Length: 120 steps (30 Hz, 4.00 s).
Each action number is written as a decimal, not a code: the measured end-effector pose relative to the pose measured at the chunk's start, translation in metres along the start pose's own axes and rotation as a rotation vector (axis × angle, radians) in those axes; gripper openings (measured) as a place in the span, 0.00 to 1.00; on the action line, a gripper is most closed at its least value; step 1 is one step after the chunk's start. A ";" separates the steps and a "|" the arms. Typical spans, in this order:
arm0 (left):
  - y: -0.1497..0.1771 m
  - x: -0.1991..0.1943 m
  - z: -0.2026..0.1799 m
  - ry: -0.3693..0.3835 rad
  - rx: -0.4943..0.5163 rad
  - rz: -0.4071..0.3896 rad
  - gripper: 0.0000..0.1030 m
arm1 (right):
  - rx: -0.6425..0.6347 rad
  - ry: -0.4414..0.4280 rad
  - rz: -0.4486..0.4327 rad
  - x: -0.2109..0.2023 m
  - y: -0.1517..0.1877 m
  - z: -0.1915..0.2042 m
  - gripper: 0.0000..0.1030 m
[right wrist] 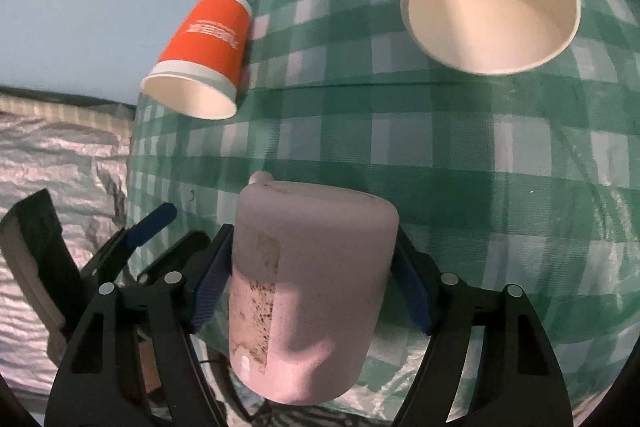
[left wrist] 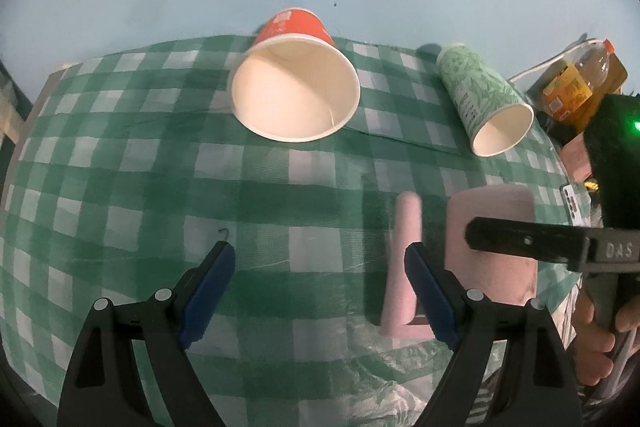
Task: Flip cup upside down
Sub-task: 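Lower the pink mug upside down onto the table with the right tool, then open the right tool and withdraw it from the inverted pink mug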
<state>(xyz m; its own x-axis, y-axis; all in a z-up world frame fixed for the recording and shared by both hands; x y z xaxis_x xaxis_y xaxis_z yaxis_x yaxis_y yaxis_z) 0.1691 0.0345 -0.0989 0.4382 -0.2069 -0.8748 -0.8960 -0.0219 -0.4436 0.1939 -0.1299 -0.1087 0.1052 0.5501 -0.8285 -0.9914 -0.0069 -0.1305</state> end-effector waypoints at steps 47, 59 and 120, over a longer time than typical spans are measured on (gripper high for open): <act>0.039 -0.040 -0.001 -0.088 -0.088 -0.210 0.85 | -0.550 0.423 -0.744 -0.031 0.022 0.069 0.71; 0.044 -0.039 0.003 -0.088 -0.092 -0.213 0.86 | -0.537 0.399 -0.700 -0.013 0.044 0.048 0.71; 0.068 -0.130 -0.072 -0.171 0.088 -0.639 0.99 | -0.353 0.398 -0.842 -0.122 0.117 0.015 0.90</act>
<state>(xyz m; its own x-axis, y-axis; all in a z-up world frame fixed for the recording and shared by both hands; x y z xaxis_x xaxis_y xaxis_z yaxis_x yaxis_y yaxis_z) 0.0461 -0.0110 -0.0011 0.8926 -0.0215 -0.4503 -0.4505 -0.0073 -0.8927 0.0634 -0.1857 -0.0149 0.8460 0.1704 -0.5052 -0.5086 -0.0266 -0.8606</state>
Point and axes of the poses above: each gripper's, at about its wrist camera, not at the fingertips, and x roughly the way its jaws point, z to its left, y to its underside, the point moved 6 cm from there along x, roughly the way its jaws point, and after that the axes turned 3 degrees about x, right-handed, at the moved point
